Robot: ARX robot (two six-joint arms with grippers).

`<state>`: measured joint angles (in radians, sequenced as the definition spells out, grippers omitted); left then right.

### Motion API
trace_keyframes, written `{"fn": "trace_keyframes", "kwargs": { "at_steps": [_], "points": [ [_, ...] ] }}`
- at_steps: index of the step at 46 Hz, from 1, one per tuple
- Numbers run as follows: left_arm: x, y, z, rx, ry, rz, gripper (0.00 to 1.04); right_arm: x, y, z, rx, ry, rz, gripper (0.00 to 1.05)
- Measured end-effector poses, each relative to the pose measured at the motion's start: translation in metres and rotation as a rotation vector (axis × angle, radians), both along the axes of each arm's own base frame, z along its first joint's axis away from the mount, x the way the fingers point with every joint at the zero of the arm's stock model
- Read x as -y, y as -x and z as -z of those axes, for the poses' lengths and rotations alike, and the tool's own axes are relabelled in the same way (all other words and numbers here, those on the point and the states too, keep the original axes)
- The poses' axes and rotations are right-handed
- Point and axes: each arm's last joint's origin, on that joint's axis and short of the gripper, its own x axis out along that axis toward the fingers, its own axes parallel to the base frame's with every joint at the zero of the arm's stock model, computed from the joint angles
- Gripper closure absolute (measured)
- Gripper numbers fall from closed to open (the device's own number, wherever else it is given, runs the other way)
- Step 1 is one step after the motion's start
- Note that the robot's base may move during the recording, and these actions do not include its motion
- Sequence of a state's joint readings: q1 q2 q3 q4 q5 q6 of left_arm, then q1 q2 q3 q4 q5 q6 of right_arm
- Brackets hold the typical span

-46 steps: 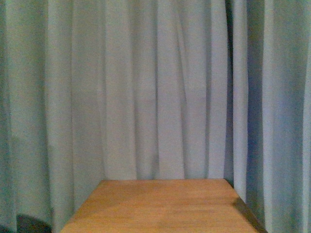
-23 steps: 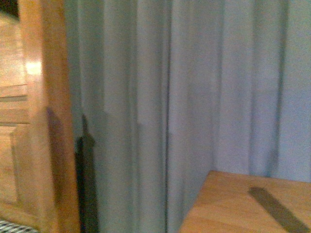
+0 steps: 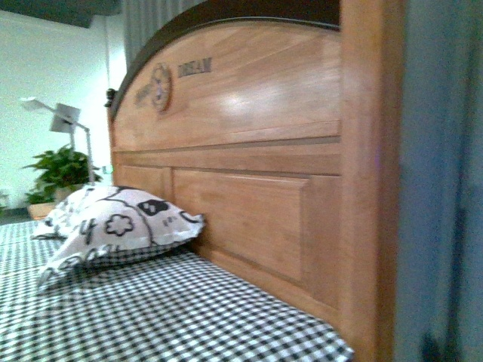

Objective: Clean up trash

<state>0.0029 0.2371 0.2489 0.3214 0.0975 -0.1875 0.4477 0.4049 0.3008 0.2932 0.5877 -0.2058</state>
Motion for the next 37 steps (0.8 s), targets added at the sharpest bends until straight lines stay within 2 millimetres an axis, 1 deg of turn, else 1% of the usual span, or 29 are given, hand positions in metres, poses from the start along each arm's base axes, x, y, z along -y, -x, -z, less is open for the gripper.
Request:
{"fn": "trace_keyframes", "kwargs": {
  "at_steps": [22,29,37],
  "points": [
    [0.0001,-0.0001,0.0003,-0.001,0.000,0.004,0.78,0.0000,0.0000,-0.0002,0.001,0.000,0.000,0.84],
    [-0.0008,0.0005,-0.0001,0.003,0.009,-0.020,0.78,-0.0012,-0.0007,0.0003,-0.003,0.006,-0.019,0.84],
    [0.0001,0.0001,0.0002,0.000,-0.001,0.007,0.78,-0.0002,0.0000,-0.0001,0.000,0.000,0.000,0.84]
  ]
}}
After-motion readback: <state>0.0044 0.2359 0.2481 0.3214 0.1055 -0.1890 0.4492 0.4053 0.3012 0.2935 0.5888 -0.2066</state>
